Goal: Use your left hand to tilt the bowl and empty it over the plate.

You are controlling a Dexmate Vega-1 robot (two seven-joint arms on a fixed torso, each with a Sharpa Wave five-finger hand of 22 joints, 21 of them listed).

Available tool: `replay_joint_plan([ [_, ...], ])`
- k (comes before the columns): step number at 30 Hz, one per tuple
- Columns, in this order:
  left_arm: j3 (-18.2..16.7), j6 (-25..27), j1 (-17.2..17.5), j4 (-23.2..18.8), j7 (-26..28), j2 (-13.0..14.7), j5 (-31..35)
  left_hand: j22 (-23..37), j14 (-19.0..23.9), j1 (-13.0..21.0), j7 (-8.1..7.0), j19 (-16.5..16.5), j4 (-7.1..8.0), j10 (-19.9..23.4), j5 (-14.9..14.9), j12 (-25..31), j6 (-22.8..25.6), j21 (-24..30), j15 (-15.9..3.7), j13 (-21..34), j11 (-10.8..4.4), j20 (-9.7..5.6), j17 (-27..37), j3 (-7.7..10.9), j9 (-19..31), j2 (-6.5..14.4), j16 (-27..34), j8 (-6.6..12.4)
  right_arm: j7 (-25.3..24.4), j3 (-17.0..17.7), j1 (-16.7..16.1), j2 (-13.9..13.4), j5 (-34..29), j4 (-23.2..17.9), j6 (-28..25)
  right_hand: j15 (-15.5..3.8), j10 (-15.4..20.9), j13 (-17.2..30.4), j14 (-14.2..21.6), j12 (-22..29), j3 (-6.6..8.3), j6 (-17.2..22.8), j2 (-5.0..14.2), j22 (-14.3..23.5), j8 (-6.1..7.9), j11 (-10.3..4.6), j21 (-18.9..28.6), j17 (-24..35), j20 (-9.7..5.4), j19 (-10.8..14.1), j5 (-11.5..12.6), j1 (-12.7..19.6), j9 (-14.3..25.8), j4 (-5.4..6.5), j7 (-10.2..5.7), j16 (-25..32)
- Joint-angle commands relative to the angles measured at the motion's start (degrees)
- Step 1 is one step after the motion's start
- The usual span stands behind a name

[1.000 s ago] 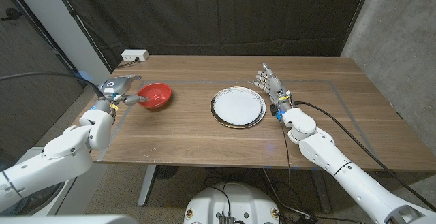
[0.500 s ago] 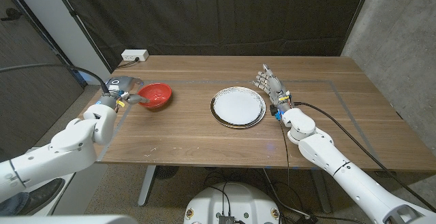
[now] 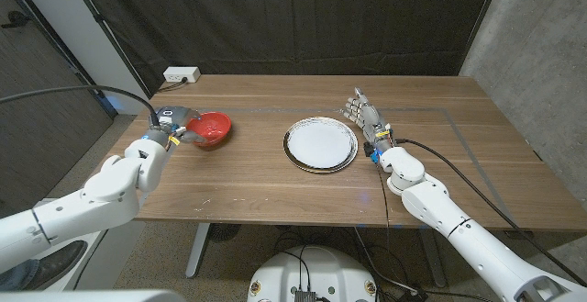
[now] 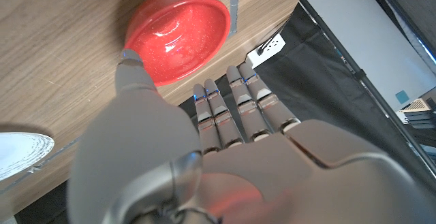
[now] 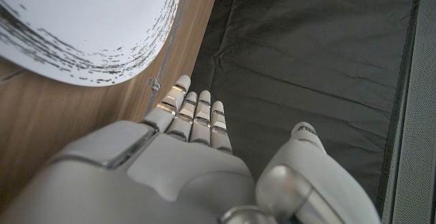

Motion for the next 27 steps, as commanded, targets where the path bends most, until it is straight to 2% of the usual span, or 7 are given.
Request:
replay_joint_plan([
  [1,4.63,-1.19,-3.00,2.78,-1.35,-4.13,4.36,0.21,0.11,0.60,0.05,0.14,-0.12,0.41,0.26,-0.29,0.36,0.25,-6.14,0.31,-0.05,-0.91,0.24,-0.01,0.21,0.26,-0.33,-0.26,0.52,0.34,-0.56,-0.40,0.60,0.07,0.14,-0.08,0.33,0.18,0.18,0.14,-0.06,0.70,0.60,0.25,-0.04,0.00,-0.17,0.32,-0.62,0.31,-0.16,0.01,0.20,-0.33,-0.03,-0.06],
  [6,5.44,-1.01,-2.87,4.18,-1.28,-6.33,4.46,0.22,0.28,0.83,-0.04,0.04,-0.13,0.60,0.21,-0.35,0.58,0.18,-6.32,0.31,-0.02,-0.88,0.23,0.04,0.21,0.49,-0.41,-0.29,1.02,0.35,-0.41,-0.72,1.01,0.14,-0.48,-0.08,0.39,0.19,0.19,0.15,-0.09,0.67,0.62,0.25,-0.09,0.11,-0.27,0.33,-0.57,0.34,-0.17,0.00,0.20,-0.34,-0.05,-0.06],
  [16,5.08,-1.23,-2.40,6.12,0.33,-8.57,2.85,0.24,0.87,1.42,0.06,0.01,-0.17,1.09,0.10,-0.43,1.04,0.11,-6.40,0.32,-0.11,-0.84,0.22,0.21,0.23,1.05,-0.46,-0.36,1.65,0.24,0.21,-0.95,1.42,0.47,-1.46,-0.05,0.39,0.19,0.24,0.12,-0.13,0.69,0.65,0.26,-0.13,0.09,-0.44,0.33,-0.59,0.43,-0.18,-0.01,0.21,-0.37,-0.06,-0.06],
  [27,5.85,-5.12,-4.62,9.18,1.65,-9.37,2.11,0.28,2.29,3.34,-0.03,0.52,-0.45,2.84,-0.20,-0.36,2.86,0.21,-6.73,0.36,-0.28,-1.11,0.23,1.05,0.27,2.91,-0.52,-0.16,1.61,0.13,0.40,-0.84,1.64,0.75,-2.08,-0.06,0.35,0.19,0.18,0.07,-0.18,0.75,0.72,0.27,-0.17,0.10,-0.66,0.33,-0.55,0.51,-0.18,-0.02,0.22,-0.41,-0.09,-0.10],
])
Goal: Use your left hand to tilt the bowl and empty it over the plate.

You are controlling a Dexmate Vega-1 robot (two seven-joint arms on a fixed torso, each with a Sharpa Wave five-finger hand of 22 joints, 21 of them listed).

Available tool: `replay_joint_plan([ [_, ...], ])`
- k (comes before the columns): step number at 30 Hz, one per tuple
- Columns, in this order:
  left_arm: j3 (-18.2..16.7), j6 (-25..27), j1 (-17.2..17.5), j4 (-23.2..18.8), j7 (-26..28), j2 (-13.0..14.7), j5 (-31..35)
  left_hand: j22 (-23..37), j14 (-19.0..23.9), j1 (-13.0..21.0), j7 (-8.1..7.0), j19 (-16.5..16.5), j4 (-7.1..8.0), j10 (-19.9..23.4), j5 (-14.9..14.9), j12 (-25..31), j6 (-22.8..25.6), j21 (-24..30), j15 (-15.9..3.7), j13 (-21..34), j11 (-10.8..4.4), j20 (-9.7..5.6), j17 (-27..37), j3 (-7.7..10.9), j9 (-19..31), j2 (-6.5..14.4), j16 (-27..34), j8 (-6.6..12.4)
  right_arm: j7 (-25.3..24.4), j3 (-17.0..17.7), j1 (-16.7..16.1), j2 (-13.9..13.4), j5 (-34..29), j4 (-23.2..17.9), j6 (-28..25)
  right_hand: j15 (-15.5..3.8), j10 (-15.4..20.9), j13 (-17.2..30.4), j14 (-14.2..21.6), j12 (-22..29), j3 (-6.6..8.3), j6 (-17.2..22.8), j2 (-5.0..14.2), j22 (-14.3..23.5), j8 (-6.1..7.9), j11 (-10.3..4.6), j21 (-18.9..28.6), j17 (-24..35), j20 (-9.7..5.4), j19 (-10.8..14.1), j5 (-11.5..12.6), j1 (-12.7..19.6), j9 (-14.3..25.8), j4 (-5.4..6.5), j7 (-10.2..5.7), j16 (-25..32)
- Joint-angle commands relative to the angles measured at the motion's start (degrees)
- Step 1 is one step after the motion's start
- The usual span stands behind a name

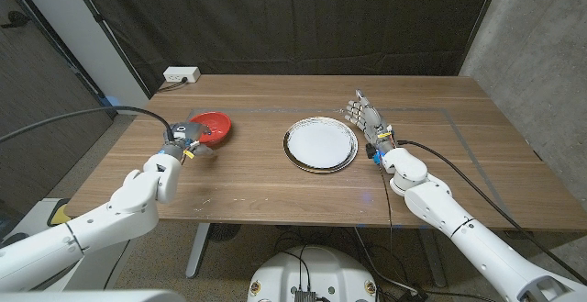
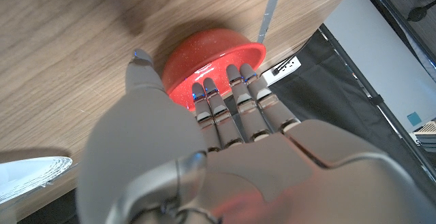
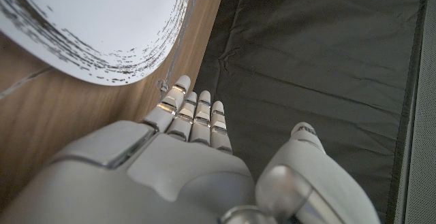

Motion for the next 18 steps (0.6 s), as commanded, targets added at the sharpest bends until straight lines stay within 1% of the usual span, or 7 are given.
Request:
replay_joint_plan([
  [1,1.07,-3.47,-2.17,3.12,0.98,-1.51,-0.67,0.29,0.83,0.87,-0.14,0.56,0.11,0.55,-0.24,0.05,1.11,0.22,-6.60,0.09,0.01,-1.13,0.24,0.49,0.12,0.52,-0.09,0.16,0.09,-0.14,0.27,-0.01,0.30,0.33,-0.85,-0.05,0.36,0.19,0.18,0.07,0.06,0.76,0.47,0.27,-0.17,0.13,-0.29,0.34,-0.57,0.51,-0.19,0.24,0.23,-0.17,-0.07,-0.10],
  [6,1.88,-4.65,-3.21,4.39,0.88,-2.32,-0.34,0.29,1.60,1.13,-0.18,0.74,0.16,1.09,-0.50,0.04,1.76,0.25,-6.77,0.10,-0.15,-1.33,0.23,0.55,0.12,0.86,-0.02,0.23,-0.12,-0.14,0.16,0.07,0.30,0.33,-0.91,-0.06,0.41,0.20,0.17,0.08,0.04,0.72,0.49,0.27,-0.21,0.13,-0.38,0.34,-0.56,0.51,-0.19,0.23,0.23,-0.18,-0.09,-0.11],
  [10,2.17,-5.32,-3.63,5.35,1.41,-3.10,-0.30,0.31,2.74,1.73,-0.36,0.96,0.12,2.52,-0.79,0.29,3.11,0.31,-6.87,0.10,-0.17,-1.40,0.21,0.78,0.13,1.51,0.13,0.54,-0.35,-0.12,0.03,0.11,0.30,0.27,-1.00,-0.07,0.36,0.20,0.17,0.05,0.02,0.75,0.51,0.28,-0.21,0.18,-0.46,0.34,-0.55,0.50,-0.19,0.21,0.23,-0.18,-0.08,-0.11],
  [11,2.20,-5.48,-3.68,5.53,1.64,-3.29,-0.29,0.32,3.29,2.22,-0.40,1.26,0.00,3.10,-0.94,0.35,3.62,0.41,-7.20,0.10,-0.10,-1.67,0.19,0.98,0.12,1.87,0.17,0.63,-0.44,-0.12,0.01,0.12,0.29,0.23,-1.07,-0.05,0.36,0.20,0.15,0.05,0.01,0.73,0.51,0.28,-0.22,0.15,-0.48,0.34,-0.55,0.50,-0.19,0.21,0.23,-0.18,-0.12,-0.12],
  [14,2.28,-5.95,-3.87,5.89,1.78,-3.60,-0.44,0.34,4.78,3.38,-0.51,2.18,-0.28,4.20,-1.29,0.39,4.72,0.75,-7.32,0.10,0.01,-2.04,0.15,1.45,0.12,2.69,0.35,0.80,-0.64,-0.13,-0.02,0.07,0.25,0.07,-1.35,-0.05,0.34,0.20,0.14,0.03,-0.01,0.71,0.51,0.28,-0.25,0.22,-0.56,0.34,-0.53,0.50,-0.20,0.20,0.23,-0.20,-0.14,-0.13],
  [15,2.36,-5.97,-3.96,5.99,1.75,-3.70,-0.38,0.34,5.11,3.69,-0.67,2.48,-0.38,4.44,-1.38,0.38,5.00,0.87,-7.45,0.10,-0.13,-2.06,0.13,1.56,0.12,2.82,0.38,0.85,-0.68,-0.14,-0.01,0.05,0.25,0.01,-1.47,-0.03,0.32,0.20,0.13,0.02,-0.02,0.69,0.51,0.28,-0.26,0.24,-0.59,0.34,-0.49,0.49,-0.20,0.20,0.23,-0.20,-0.16,-0.13],
  [18,2.55,-6.07,-4.13,6.37,1.97,-4.02,-0.18,0.40,6.42,5.12,-0.36,3.42,-0.75,5.23,-1.69,0.30,5.92,1.28,-7.74,0.11,-0.49,-2.02,0.11,2.19,0.13,3.72,0.48,0.97,-0.67,-0.17,0.02,0.08,0.29,0.02,-1.52,0.05,0.28,0.20,0.07,0.00,-0.03,0.74,0.53,0.28,-0.26,0.26,-0.66,0.34,-0.48,0.50,-0.20,0.21,0.24,-0.22,-0.15,-0.16],
])
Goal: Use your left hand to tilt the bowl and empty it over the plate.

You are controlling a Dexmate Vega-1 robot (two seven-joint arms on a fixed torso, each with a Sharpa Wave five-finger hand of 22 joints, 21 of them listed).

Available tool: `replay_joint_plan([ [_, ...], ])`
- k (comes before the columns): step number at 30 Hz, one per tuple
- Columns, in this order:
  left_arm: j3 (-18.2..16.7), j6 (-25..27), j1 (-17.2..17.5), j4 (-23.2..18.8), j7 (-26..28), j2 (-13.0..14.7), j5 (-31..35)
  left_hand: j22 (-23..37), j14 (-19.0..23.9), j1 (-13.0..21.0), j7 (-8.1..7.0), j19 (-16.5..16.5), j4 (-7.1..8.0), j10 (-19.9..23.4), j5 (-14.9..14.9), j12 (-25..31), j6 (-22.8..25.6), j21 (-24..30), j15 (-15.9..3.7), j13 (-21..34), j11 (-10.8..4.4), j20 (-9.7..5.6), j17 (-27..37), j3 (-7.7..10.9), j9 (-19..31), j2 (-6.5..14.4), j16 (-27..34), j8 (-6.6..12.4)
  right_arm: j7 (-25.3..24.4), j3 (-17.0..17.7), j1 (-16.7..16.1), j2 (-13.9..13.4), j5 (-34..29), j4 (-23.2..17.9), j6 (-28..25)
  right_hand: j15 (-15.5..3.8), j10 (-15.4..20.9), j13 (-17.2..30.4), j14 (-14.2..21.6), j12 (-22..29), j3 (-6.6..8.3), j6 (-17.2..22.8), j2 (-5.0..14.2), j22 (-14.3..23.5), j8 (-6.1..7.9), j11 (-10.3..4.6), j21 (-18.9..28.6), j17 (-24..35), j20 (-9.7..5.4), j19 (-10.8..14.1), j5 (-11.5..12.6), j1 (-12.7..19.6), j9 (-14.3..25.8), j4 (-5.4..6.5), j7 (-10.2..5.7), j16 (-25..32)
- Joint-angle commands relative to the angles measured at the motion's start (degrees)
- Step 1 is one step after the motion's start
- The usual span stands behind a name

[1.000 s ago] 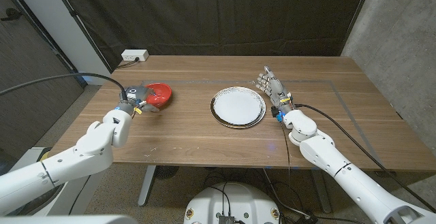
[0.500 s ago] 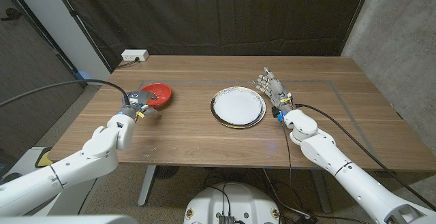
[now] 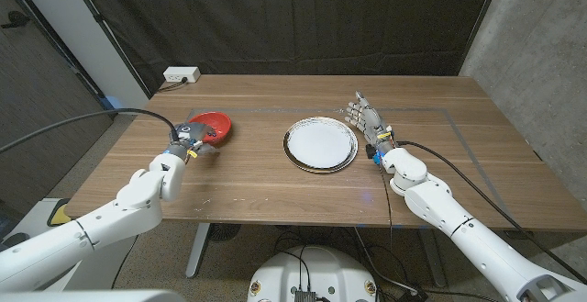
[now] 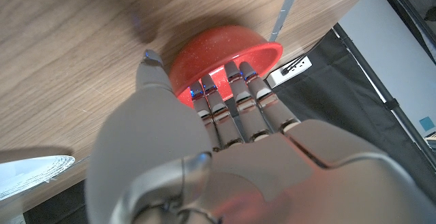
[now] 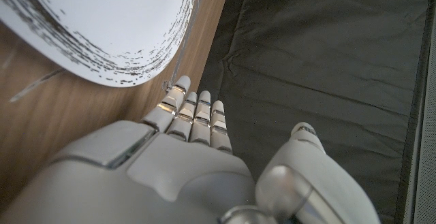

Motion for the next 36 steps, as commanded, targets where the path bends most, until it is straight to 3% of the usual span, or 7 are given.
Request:
replay_joint_plan([
  [1,0.93,-1.69,-1.35,2.39,0.87,-1.82,0.15,0.14,1.85,1.58,0.16,1.26,-0.36,1.25,-0.39,0.27,1.37,0.75,-7.11,0.12,-0.29,-1.95,0.13,0.94,0.14,0.96,0.53,0.49,-0.56,-0.13,-0.08,0.07,0.03,-0.20,-0.80,0.09,0.30,0.20,0.05,0.00,-0.04,0.42,0.53,0.28,-0.04,0.27,-0.23,0.34,-0.45,0.49,-0.20,0.20,0.24,-0.22,0.17,-0.17],
  [14,1.01,-2.40,-1.55,3.17,2.06,-2.90,-0.28,0.56,6.31,6.69,0.07,4.94,-1.09,5.11,-2.15,0.13,4.69,2.78,-8.09,0.20,-0.64,-2.99,0.19,3.79,0.17,3.73,0.47,0.81,-0.59,-0.43,0.30,0.46,0.01,0.13,-1.09,0.21,-0.24,0.21,-0.11,-0.23,-0.10,0.36,0.62,0.30,-0.11,0.29,-0.55,0.35,-0.41,0.50,-0.21,0.16,0.24,-0.24,0.21,-0.22],
  [19,0.44,-2.47,-1.38,2.76,2.07,-3.30,-1.44,1.13,11.75,8.74,-0.20,8.12,-0.50,10.01,-3.93,0.57,10.31,5.22,-8.32,0.32,-1.34,-3.94,0.87,5.59,0.11,4.05,1.45,2.21,-0.56,-0.30,0.12,0.45,0.01,0.13,-0.67,0.25,-0.25,0.21,-0.15,-0.24,-0.12,0.37,0.65,0.30,-0.12,0.27,-0.64,0.35,-0.40,0.50,-0.21,0.17,0.25,-0.26,0.18,-0.23],
  [23,0.43,-2.22,-1.89,2.16,-0.17,-3.10,-2.67,1.38,19.16,9.98,0.60,12.91,0.25,14.34,-5.50,1.06,13.36,8.56,-8.60,0.98,-1.38,-4.34,1.80,7.16,0.11,3.98,3.43,2.70,-0.53,-0.18,0.04,0.43,0.03,0.23,-0.40,0.27,-0.24,0.21,-0.21,-0.23,-0.13,0.35,0.66,0.30,-0.14,0.34,-0.72,0.34,-0.37,0.52,-0.21,0.18,0.25,-0.29,0.19,-0.25],
  [28,0.38,-1.77,-2.11,1.88,-0.83,-3.33,-3.63,1.14,28.10,11.08,2.57,20.47,1.09,22.90,-7.11,3.54,20.46,13.83,-8.72,3.34,-0.59,-4.98,3.46,8.64,0.66,3.32,5.90,5.52,-0.23,-0.10,0.09,0.44,0.14,0.47,-0.07,0.23,-0.28,0.21,-0.19,-0.25,-0.15,0.38,0.67,0.31,-0.14,0.32,-0.82,0.34,-0.36,0.52,-0.22,0.22,0.25,-0.33,0.14,-0.25],
  [36,-0.50,-1.40,-2.44,0.59,-2.49,-2.66,-6.12,0.49,29.80,13.04,5.07,23.55,0.40,23.18,-7.16,3.46,21.11,15.78,-8.68,4.90,1.05,-4.06,4.24,9.63,0.82,3.18,6.24,5.84,0.19,-0.06,0.15,0.64,0.37,1.01,0.47,0.29,-0.32,0.21,-0.15,-0.27,-0.16,0.39,0.73,0.31,-0.16,0.29,-0.96,0.33,-0.36,0.56,-0.22,0.24,0.25,-0.36,0.18,-0.22],
])
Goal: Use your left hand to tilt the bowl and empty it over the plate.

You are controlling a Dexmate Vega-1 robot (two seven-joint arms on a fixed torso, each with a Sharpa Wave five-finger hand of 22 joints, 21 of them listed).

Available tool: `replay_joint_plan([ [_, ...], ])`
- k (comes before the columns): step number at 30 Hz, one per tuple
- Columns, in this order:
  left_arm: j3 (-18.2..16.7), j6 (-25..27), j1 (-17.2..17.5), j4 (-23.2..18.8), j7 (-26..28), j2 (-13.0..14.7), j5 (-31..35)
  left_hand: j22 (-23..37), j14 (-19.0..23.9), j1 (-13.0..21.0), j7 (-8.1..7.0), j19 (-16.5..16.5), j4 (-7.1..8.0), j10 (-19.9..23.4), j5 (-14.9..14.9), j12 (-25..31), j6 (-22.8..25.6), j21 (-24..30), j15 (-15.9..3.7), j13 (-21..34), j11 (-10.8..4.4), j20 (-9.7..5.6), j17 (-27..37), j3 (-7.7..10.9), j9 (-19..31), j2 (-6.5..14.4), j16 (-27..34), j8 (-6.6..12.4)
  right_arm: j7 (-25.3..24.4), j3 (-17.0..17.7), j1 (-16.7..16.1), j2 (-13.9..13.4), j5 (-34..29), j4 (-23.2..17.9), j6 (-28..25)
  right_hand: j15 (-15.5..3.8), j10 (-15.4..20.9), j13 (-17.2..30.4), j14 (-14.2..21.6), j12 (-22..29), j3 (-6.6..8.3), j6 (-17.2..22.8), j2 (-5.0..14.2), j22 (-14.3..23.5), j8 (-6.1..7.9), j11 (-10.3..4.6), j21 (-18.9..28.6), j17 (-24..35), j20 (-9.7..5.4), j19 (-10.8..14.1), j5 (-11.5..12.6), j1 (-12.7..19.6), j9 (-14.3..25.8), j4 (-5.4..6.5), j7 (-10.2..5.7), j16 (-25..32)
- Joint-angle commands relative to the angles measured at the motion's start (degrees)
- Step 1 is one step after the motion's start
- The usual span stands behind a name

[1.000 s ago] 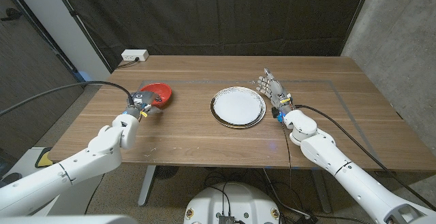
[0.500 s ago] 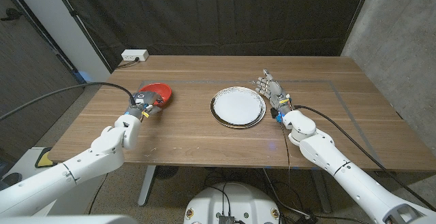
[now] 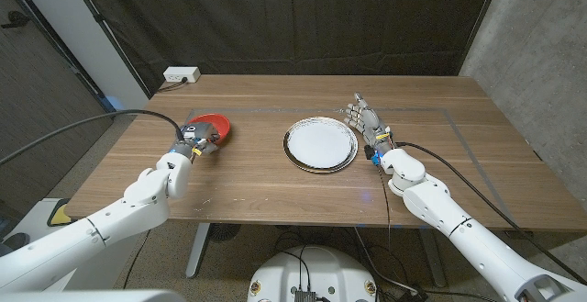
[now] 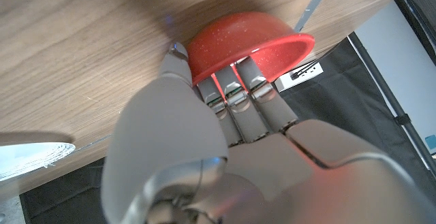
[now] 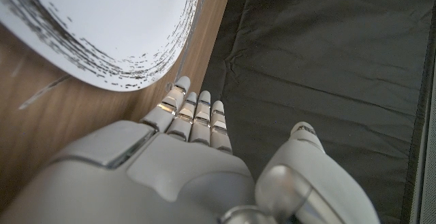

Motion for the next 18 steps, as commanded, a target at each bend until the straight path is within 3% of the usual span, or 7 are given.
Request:
replay_joint_plan([
  [1,-0.78,0.80,-0.61,-1.58,-2.58,0.57,-3.04,-0.25,3.65,1.87,4.23,1.49,-0.37,0.11,-0.13,0.19,3.33,1.02,-2.77,0.97,1.14,0.62,0.87,0.79,0.20,0.71,0.25,0.44,0.58,0.17,0.02,0.25,0.25,0.68,0.90,0.30,0.00,0.21,-0.14,-0.27,-0.01,0.40,0.51,0.31,-0.17,0.01,-0.15,0.34,-0.37,0.58,-0.22,0.01,0.25,-0.21,0.18,0.00],
  [5,-0.76,1.38,-0.87,-2.30,-2.76,1.01,-2.97,-0.61,3.85,2.28,4.58,2.11,-0.40,-0.02,-0.15,0.23,3.33,1.34,-2.60,1.79,2.17,0.97,1.16,1.04,0.65,0.69,0.25,0.70,0.72,0.22,0.00,0.39,0.32,0.95,1.30,0.24,-0.02,0.21,-0.14,-0.28,-0.01,0.38,0.55,0.31,-0.19,-0.04,-0.23,0.33,-0.36,0.60,-0.22,0.02,0.26,-0.22,0.16,0.00],
  [18,0.56,2.32,-2.30,-4.49,-3.24,2.57,1.64,-1.00,4.58,2.86,4.59,1.63,-0.24,-0.16,-0.23,0.58,3.33,1.34,-2.66,3.70,2.02,0.95,2.01,1.50,1.52,0.77,0.55,1.28,1.07,0.22,0.00,0.83,0.26,1.65,2.56,0.24,0.21,0.22,-0.12,-0.19,-0.01,0.36,0.67,0.32,-0.22,0.05,-0.43,0.33,-0.40,0.81,-0.23,0.10,0.26,-0.30,0.27,0.01],
])
